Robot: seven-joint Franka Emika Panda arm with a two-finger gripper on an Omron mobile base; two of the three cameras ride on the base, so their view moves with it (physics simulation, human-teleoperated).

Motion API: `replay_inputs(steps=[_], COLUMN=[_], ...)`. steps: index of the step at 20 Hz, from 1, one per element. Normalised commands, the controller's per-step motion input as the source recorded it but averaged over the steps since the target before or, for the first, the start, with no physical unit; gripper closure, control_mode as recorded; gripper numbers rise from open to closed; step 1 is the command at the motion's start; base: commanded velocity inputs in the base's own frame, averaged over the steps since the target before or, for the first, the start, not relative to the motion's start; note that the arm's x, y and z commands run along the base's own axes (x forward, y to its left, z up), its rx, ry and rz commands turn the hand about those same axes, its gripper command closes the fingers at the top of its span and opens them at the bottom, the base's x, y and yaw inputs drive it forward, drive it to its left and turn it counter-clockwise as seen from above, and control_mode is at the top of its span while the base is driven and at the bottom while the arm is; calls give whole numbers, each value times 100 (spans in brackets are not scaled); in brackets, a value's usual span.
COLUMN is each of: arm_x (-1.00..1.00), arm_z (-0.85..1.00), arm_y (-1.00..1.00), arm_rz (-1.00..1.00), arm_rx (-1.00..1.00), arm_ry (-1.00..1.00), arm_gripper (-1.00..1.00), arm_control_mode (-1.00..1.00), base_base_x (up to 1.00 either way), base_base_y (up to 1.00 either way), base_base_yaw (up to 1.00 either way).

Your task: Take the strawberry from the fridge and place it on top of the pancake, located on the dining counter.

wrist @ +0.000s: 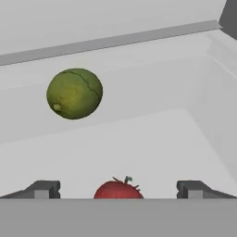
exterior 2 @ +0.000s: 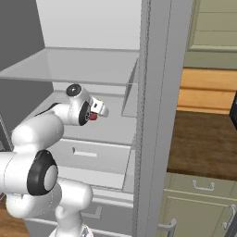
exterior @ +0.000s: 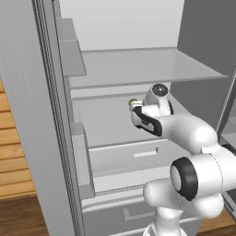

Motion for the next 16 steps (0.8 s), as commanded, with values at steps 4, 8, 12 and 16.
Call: replay_inputs(steps=[4, 8, 12, 16], arm_x=[13, 0, 0, 0], arm_z=[0, 0, -1, -6], arm_y=[0, 0, 0, 0], arm_rz=[0, 0, 0, 0], arm_rx=[0, 0, 0, 0], arm_ry=[20, 15, 2, 3], arm_gripper=[-100, -100, -100, -100], arm_control_mode=[-100, -100, -100, -100], base_base_x=[0, 0, 0, 0], base_base_y=[0, 0, 0, 0], base_base_yaw=[0, 0, 0, 0])
